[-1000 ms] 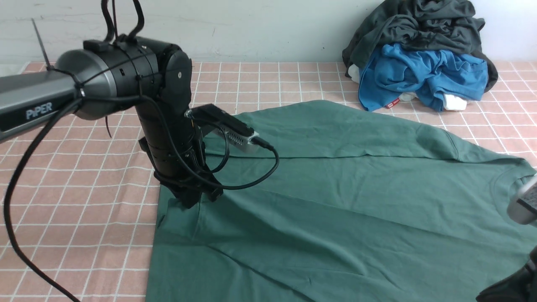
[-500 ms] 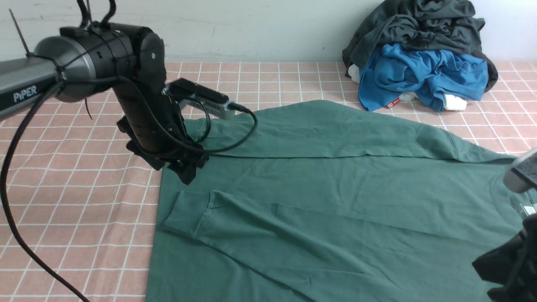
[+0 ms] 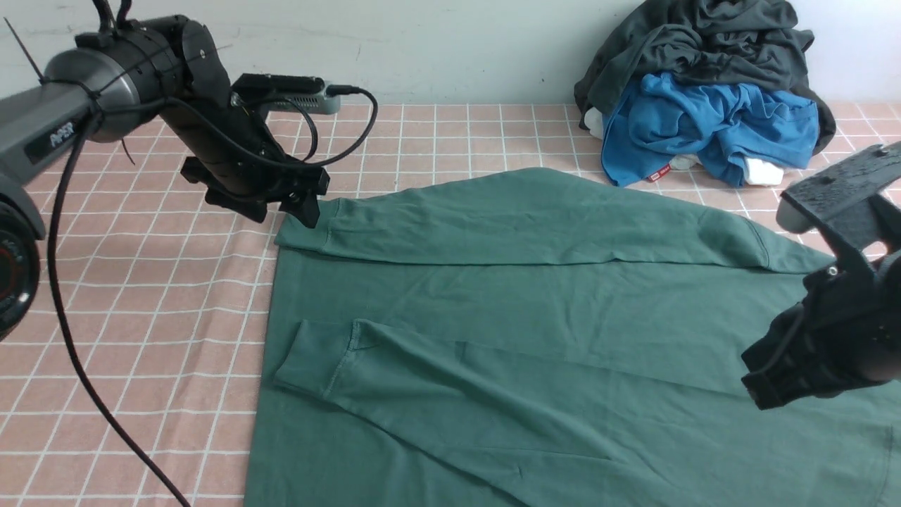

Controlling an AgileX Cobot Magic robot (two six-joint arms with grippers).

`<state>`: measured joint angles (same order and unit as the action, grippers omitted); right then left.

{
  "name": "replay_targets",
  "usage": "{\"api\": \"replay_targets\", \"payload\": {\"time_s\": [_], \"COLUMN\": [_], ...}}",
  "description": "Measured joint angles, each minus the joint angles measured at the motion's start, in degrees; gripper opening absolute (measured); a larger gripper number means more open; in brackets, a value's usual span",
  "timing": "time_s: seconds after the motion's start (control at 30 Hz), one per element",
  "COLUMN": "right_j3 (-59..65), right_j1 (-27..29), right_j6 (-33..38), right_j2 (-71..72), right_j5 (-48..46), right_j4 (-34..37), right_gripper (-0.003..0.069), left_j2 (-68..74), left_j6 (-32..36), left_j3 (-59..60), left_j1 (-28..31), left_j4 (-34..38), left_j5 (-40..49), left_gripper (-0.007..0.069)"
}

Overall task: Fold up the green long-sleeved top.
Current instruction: Use the left arm to clamp the cuff farthest from it

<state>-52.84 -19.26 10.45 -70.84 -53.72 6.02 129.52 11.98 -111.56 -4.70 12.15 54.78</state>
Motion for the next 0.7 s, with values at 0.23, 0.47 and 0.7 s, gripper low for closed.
{"api": "replay_targets", "payload": {"time_s": [0.23, 0.47, 0.7], "right_j3": [-0.1, -0.1, -0.1], "right_j1": [0.0, 0.0, 0.0], "right_j6": [0.0, 0.0, 0.0], "right_j2": [-2.9, -5.0, -5.5], "right_j5": [0.0, 1.1, 1.4], "right_j4": [-0.1, -0.2, -0.2], "right_gripper": [-0.0014, -0.0014, -0.0014], "left_j2": [7.1, 8.8, 8.8], "left_j6": [-2.5, -2.9, -1.7], "left_j3": [-6.0, -7.8, -7.9], "left_j1": [1.3, 1.8, 1.8], "left_j4": [0.3, 0.4, 1.5], "left_j5": [-0.4, -0.3, 2.5], "left_gripper": [0.0503, 0.0434, 0.0215]}}
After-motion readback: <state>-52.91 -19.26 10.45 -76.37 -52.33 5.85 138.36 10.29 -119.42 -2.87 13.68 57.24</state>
